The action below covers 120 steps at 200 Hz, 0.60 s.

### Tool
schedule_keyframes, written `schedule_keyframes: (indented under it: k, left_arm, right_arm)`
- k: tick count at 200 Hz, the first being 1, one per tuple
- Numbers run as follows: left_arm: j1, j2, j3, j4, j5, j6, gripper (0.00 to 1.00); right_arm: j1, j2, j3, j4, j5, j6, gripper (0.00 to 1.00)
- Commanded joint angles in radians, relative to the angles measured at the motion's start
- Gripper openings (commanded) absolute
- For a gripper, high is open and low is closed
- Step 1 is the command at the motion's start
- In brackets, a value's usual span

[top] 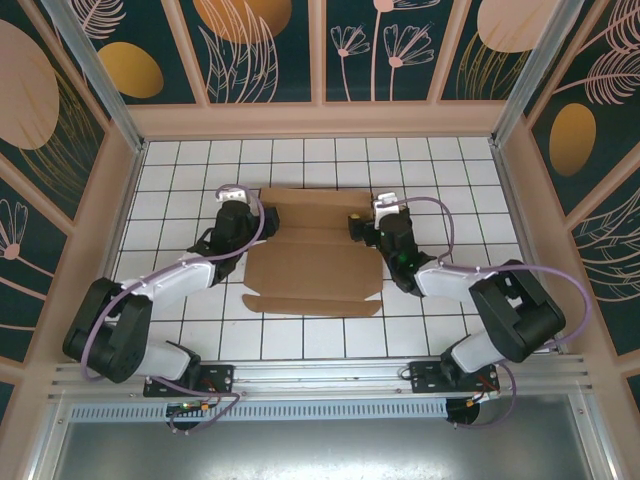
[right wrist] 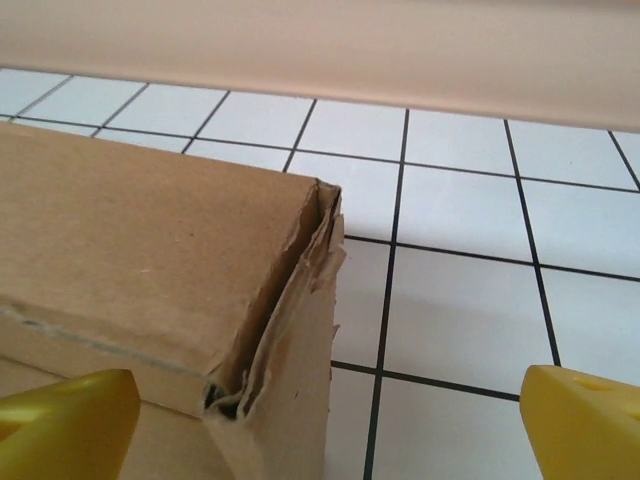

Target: Fold the paper box

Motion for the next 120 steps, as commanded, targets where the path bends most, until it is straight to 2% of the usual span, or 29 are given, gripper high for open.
schedule_keyframes:
  k: [1, 45, 82, 103, 116, 120]
  left_arm:
    - [0.005, -0.063, -0.035, 0.039, 0.033, -0.012, 0.9]
    - [0.005, -0.192, -0.076, 0.031, 0.098, -0.006, 0.92]
    - [0.007, -0.419, -0.139, 0.083, 0.106, -0.022, 0.87]
    - [0.033, -0.381, -0.071, 0.053, 0.13, -0.038, 0.87]
    - [0.059, -0.309, -0.027, 0.042, 0.156, -0.065, 0.86]
    - [0.066, -0.286, -0.016, 0.038, 0.163, -0.074, 0.85]
  right_arm:
    - [-0.006, -0.057, -0.032, 0.079, -0.028, 0.017, 0.99]
    - [-0.006, -0.123, -0.075, 0.118, -0.088, 0.009, 0.99]
    - [-0.007, -0.274, -0.155, 0.183, -0.238, 0.012, 0.97]
    - [-0.031, -0.359, -0.178, 0.196, -0.263, 0.073, 0.95]
    - [-0.043, -0.366, -0.128, 0.109, -0.235, 0.132, 0.93]
    - [-0.075, -0.357, -0.104, 0.07, -0.223, 0.151, 0.93]
